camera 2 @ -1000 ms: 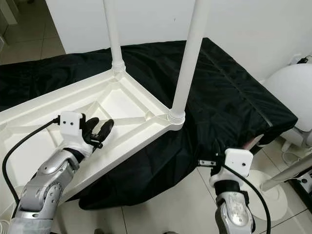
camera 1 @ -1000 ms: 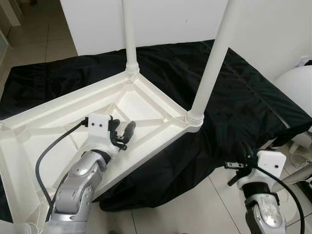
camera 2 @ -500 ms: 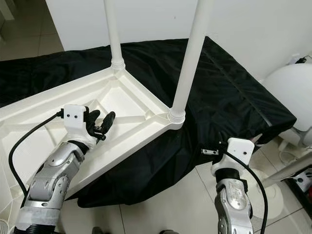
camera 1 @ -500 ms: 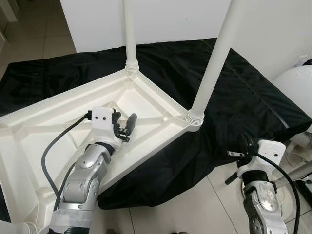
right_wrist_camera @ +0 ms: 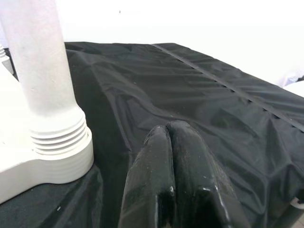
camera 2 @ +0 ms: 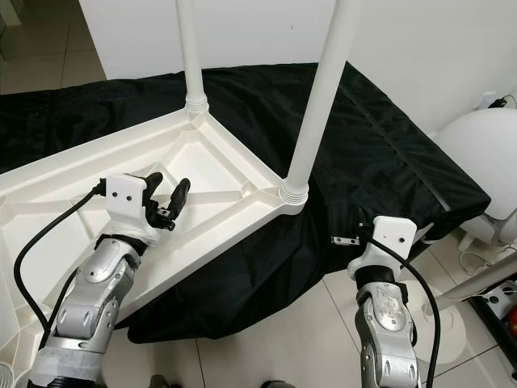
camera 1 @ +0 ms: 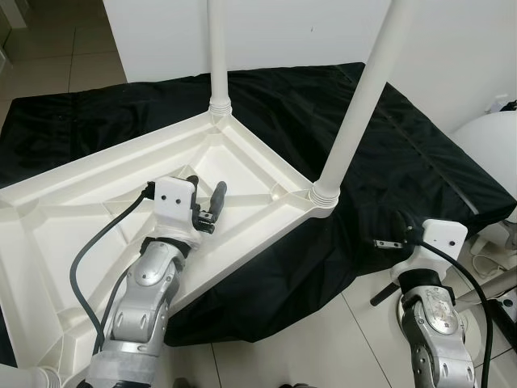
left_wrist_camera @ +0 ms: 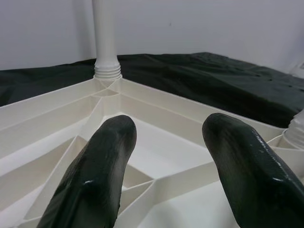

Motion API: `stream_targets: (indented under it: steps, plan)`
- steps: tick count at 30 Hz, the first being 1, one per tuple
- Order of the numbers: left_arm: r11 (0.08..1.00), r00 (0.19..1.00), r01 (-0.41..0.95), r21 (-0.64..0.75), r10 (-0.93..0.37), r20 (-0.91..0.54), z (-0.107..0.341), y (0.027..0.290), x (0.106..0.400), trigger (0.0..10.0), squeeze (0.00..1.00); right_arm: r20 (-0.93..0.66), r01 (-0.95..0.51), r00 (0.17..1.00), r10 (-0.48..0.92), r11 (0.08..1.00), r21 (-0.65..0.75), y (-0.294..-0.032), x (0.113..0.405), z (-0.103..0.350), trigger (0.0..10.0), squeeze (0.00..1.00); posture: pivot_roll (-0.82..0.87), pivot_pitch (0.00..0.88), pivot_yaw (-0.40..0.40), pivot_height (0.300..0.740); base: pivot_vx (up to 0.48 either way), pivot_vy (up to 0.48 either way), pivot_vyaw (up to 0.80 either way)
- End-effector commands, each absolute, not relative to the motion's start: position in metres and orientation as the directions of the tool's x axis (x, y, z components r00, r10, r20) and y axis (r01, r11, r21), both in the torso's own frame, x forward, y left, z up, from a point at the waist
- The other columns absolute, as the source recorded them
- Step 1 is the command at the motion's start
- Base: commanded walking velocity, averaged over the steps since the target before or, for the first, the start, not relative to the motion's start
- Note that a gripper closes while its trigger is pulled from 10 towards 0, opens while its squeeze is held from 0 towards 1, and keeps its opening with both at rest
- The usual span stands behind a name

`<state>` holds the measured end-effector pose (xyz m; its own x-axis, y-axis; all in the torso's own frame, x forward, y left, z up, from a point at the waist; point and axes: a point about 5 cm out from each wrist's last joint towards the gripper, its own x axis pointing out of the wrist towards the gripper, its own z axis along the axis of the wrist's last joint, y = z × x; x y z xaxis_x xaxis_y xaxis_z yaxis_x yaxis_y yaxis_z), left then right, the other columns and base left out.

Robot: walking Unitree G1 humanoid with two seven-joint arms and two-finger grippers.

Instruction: Building children table

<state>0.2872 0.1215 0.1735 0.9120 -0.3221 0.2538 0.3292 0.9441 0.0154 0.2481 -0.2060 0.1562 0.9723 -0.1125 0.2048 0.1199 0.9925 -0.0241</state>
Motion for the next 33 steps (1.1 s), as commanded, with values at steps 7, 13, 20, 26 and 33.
stream_targets:
  steps: [7, 13, 20, 26, 33]
  plan:
    - [0.892, 0.862, 0.449, 0.054, -0.449, 0.236, 0.162, 0.107, 0.285, 10.0, 0.0, 0.154, 0.089, 0.985, -0.083, 0.995, -0.033, -0.208, 0.253, 0.144, 10.0, 0.0, -0.09, 0.058, 0.014, 0.74, 0.0, 0.0, 0.0]
    - [0.833, 0.807, 0.552, 0.047, -0.547, 0.221, 0.162, 0.093, 0.284, 10.0, 0.0, 0.159, 0.023, 0.987, -0.021, 1.0, -0.008, -0.208, 0.254, 0.144, 10.0, 1.0, -0.1, 0.053, 0.01, 0.74, 0.0, 0.0, 0.0]
    - [0.696, 0.713, 0.701, -0.157, -0.682, 0.16, 0.165, 0.069, 0.278, 10.0, 0.0, 0.179, -0.033, 0.983, 0.039, 0.999, -0.034, -0.209, 0.264, 0.151, 10.0, 1.0, -0.16, 0.055, -0.01, 0.74, 0.0, 0.0, 0.0]
    - [0.694, 0.704, 0.71, -0.119, -0.695, 0.149, 0.164, 0.069, 0.277, 10.0, 0.0, 0.174, -0.082, 0.981, 0.088, 0.996, -0.038, -0.208, 0.271, 0.155, 10.0, 1.0, -0.16, 0.053, -0.006, 0.74, 0.0, 0.0, 0.0]
    - [0.675, 0.684, 0.73, -0.106, -0.721, 0.115, 0.163, 0.071, 0.276, 10.0, 0.0, 0.173, -0.153, 0.971, 0.164, 0.985, -0.073, -0.211, 0.295, 0.161, 10.0, 0.0, -0.1, 0.07, 0.022, 0.74, 0.0, 0.0, 0.0]
